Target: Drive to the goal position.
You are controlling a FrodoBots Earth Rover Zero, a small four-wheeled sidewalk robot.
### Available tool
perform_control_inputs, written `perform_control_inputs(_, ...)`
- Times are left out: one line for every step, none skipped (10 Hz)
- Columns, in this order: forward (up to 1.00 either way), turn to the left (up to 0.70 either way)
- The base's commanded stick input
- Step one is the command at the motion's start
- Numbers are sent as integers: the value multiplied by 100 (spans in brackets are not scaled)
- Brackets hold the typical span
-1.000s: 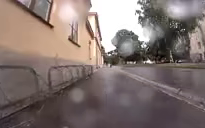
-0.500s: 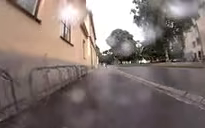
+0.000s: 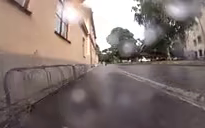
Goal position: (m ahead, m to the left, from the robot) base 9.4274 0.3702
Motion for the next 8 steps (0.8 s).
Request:
perform_control_inputs(85,0)
perform_control_inputs(85,0)
perform_control_inputs(85,0)
perform_control_inputs(85,0)
perform_control_inputs(85,-3)
perform_control_inputs(85,-20)
perform_control_inputs(85,-34)
perform_control_inputs(85,-34)
